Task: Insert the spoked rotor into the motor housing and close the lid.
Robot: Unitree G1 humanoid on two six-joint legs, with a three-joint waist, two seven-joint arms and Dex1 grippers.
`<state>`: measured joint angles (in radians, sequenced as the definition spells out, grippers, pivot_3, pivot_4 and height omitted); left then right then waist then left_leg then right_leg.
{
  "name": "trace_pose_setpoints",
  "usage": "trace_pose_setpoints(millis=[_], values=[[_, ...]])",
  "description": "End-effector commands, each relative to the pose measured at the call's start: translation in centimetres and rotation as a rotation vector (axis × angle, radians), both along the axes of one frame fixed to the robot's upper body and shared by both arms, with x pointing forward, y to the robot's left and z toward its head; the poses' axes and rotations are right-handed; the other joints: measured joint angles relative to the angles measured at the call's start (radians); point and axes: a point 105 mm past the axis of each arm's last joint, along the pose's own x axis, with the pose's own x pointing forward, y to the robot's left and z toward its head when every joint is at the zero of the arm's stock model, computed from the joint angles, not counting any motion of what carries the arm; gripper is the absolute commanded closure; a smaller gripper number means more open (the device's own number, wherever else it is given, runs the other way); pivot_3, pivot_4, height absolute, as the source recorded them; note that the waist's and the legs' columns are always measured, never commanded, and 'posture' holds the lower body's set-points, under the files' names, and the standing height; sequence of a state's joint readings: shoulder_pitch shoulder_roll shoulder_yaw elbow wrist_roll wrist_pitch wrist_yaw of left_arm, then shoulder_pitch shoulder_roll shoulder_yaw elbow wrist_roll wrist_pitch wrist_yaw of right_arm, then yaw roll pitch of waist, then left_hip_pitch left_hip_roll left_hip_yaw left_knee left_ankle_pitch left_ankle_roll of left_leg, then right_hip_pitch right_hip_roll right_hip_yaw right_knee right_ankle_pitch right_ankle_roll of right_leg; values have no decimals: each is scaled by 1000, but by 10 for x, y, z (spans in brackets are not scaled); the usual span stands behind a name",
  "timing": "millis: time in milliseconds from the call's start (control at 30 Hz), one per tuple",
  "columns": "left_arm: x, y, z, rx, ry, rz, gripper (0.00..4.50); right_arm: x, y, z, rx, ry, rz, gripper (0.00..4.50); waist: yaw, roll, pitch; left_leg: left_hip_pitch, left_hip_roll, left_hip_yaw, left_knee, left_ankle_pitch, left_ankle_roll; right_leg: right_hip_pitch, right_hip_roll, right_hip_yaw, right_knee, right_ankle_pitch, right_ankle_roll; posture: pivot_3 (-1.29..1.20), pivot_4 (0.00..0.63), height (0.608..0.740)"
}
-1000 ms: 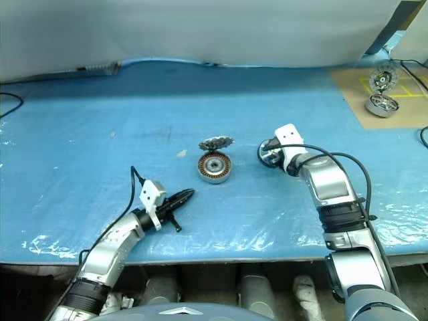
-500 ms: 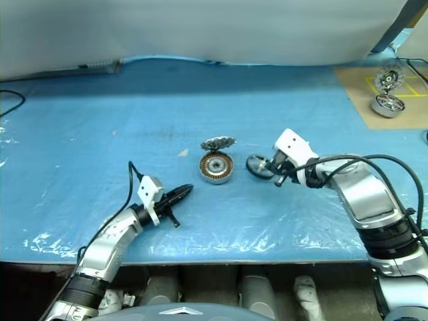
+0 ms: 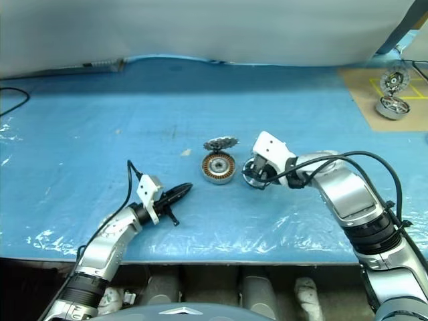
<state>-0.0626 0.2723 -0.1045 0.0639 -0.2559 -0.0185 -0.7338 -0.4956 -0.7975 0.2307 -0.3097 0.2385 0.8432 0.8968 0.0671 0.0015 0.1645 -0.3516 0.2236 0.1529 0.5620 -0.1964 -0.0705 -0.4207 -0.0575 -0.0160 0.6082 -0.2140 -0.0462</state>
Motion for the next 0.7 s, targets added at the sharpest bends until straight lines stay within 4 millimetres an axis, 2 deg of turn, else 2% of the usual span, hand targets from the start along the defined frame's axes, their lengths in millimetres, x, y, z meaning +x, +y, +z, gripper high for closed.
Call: trace_pose_setpoints(millis=[33, 67, 300, 467, 700], values=[[1, 3, 9, -9, -39, 7, 4500, 5, -7, 18, -10, -81, -10, 2152, 0, 0, 0, 0, 0, 0, 0, 0, 0, 0, 0, 0, 0, 0, 0, 0, 150, 740], [1, 3, 8, -9, -38, 6, 4500, 5, -9, 18, -16, -84, -13, 1865, 0, 0, 0, 0, 0, 0, 0, 0, 0, 0, 0, 0, 0, 0, 0, 0, 150, 740], [0, 0, 7, -13, -32, -3, 4500, 5, -16, 6, -57, -71, -37, 1865, 1, 0, 0, 0, 0, 0, 0, 0, 0, 0, 0, 0, 0, 0, 0, 0, 150, 740], [-1, -1, 7, -15, -32, -3, 4500, 16, -24, -13, -80, -65, -97, 1865, 1, 0, 0, 0, 0, 0, 0, 0, 0, 0, 0, 0, 0, 0, 0, 0, 150, 740], [-1, 1, 7, -11, -34, 0, 4500, 28, -37, -24, -89, -59, -156, 1865, 1, 0, 0, 0, 0, 0, 1, 0, 0, 0, 0, 0, 0, 0, 0, 0, 150, 740]])
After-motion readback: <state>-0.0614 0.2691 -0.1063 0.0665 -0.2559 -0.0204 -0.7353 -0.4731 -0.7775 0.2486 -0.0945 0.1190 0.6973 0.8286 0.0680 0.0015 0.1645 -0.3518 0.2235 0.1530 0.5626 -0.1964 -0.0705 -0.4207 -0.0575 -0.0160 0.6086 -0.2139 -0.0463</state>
